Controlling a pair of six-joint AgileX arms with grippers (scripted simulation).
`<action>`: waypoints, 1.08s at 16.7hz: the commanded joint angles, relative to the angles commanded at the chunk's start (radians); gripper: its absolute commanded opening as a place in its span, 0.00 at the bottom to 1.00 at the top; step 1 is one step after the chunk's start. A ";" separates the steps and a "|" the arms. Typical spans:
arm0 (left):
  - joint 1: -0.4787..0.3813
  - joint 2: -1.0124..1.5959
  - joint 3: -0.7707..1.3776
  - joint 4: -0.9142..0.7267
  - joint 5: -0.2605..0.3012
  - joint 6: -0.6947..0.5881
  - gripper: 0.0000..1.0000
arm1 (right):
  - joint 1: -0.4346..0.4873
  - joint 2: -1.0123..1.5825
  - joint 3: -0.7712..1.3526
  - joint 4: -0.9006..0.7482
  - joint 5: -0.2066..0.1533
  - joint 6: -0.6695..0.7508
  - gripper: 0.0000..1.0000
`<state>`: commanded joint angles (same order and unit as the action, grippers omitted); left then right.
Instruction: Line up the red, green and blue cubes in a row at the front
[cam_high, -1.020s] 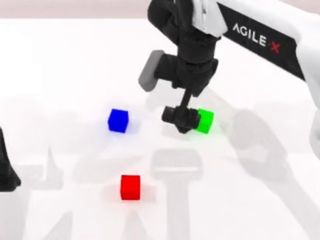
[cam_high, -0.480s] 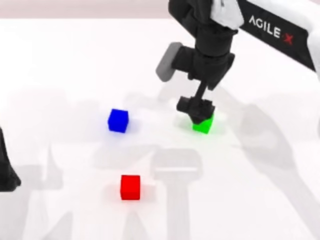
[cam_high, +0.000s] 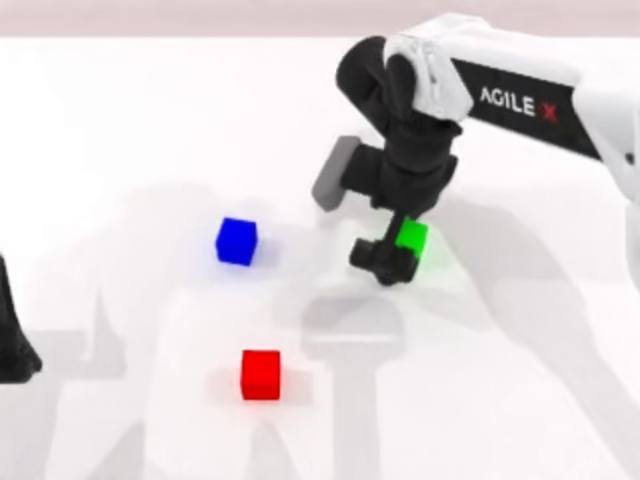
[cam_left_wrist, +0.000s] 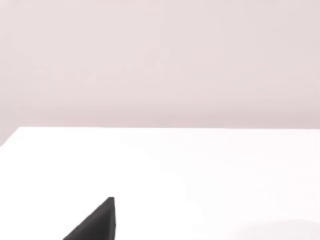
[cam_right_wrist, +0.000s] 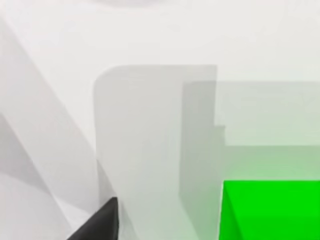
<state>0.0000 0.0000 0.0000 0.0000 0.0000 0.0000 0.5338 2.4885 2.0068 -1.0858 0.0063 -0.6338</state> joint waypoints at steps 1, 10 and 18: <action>0.000 0.000 0.000 0.000 0.000 0.000 1.00 | 0.000 0.003 -0.012 0.012 0.000 0.000 1.00; 0.000 0.000 0.000 0.000 0.000 0.000 1.00 | 0.000 0.004 -0.014 0.015 0.000 0.000 0.62; 0.000 0.000 0.000 0.000 0.000 0.000 1.00 | 0.000 0.004 -0.014 0.015 0.000 0.000 0.02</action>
<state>0.0000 0.0000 0.0000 0.0000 0.0000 0.0000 0.5340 2.4926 1.9931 -1.0713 0.0063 -0.6339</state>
